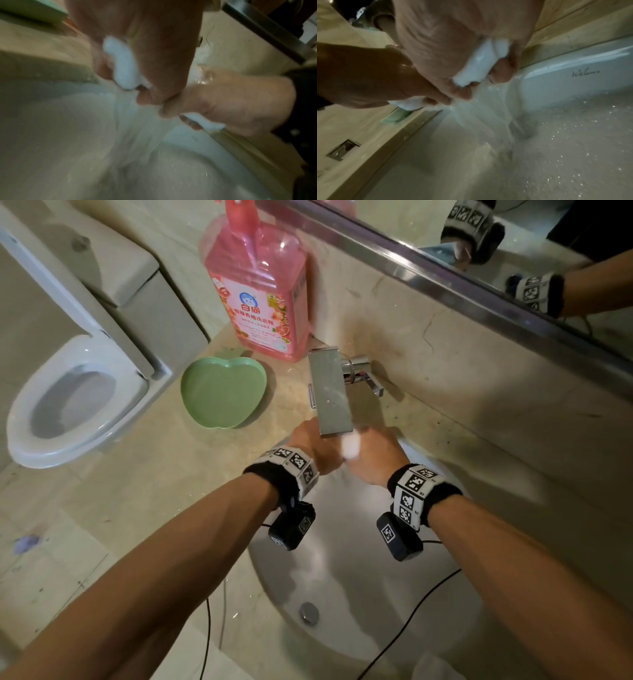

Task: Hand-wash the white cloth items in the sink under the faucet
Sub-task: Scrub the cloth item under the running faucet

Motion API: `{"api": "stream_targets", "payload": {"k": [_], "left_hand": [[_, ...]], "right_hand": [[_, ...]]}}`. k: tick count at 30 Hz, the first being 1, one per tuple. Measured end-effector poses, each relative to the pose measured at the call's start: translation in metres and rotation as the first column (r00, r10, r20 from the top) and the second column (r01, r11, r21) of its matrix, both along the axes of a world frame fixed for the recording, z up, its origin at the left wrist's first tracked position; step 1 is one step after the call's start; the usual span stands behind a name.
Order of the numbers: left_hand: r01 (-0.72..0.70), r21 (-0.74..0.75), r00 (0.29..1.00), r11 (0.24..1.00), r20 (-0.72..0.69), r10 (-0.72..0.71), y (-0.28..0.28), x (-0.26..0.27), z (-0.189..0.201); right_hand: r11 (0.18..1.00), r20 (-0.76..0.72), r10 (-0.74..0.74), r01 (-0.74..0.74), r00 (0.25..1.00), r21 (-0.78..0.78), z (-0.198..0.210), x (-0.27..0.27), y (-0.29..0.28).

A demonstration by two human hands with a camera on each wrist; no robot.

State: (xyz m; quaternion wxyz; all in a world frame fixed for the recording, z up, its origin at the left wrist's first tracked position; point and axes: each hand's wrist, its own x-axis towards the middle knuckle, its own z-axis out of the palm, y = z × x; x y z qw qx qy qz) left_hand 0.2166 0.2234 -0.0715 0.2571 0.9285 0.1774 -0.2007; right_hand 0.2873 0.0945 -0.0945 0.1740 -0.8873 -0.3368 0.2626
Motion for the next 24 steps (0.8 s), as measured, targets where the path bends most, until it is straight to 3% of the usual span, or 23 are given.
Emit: {"api": "stream_targets", "payload": {"k": [2,4,8,10,13,18,21,24], "left_hand": [[-0.050,-0.143,0.999,0.988,0.011,0.052,0.010,-0.004,0.010],[-0.094,-0.309,0.995,0.946,0.007,0.102,0.021,-0.014,0.018],[-0.011,-0.383,0.980,0.924,0.179,0.086,0.041,-0.036,0.029],[-0.032,-0.387,0.966,0.922,0.226,0.128,0.049,-0.047,0.029],[-0.102,-0.341,0.954,0.935,0.231,0.188,0.050,-0.060,0.026],[-0.200,-0.245,0.913,0.949,0.306,0.272,0.048,-0.071,0.020],[-0.253,-0.255,0.929,0.933,0.206,0.308,0.050,-0.070,0.020],[-0.183,-0.200,0.968,0.963,0.137,0.212,0.046,-0.066,0.019]], "right_hand": [[0.998,-0.041,-0.023,0.025,0.999,0.060,0.002,0.000,0.001],[1.000,-0.111,0.023,-0.022,0.994,0.006,0.006,0.001,0.003],[0.988,-0.483,-0.043,0.110,0.874,0.110,0.017,-0.009,0.008],[0.972,-0.584,-0.075,0.191,0.809,0.140,0.021,-0.017,0.016],[0.942,-0.572,-0.098,0.261,0.814,0.210,0.026,-0.026,0.026],[0.910,-0.374,-0.086,0.226,0.924,0.348,0.033,-0.036,0.030],[0.891,-0.367,-0.142,0.280,0.919,0.356,0.034,-0.030,0.024],[0.912,-0.393,-0.102,0.244,0.914,0.331,0.035,-0.025,0.013]]}}
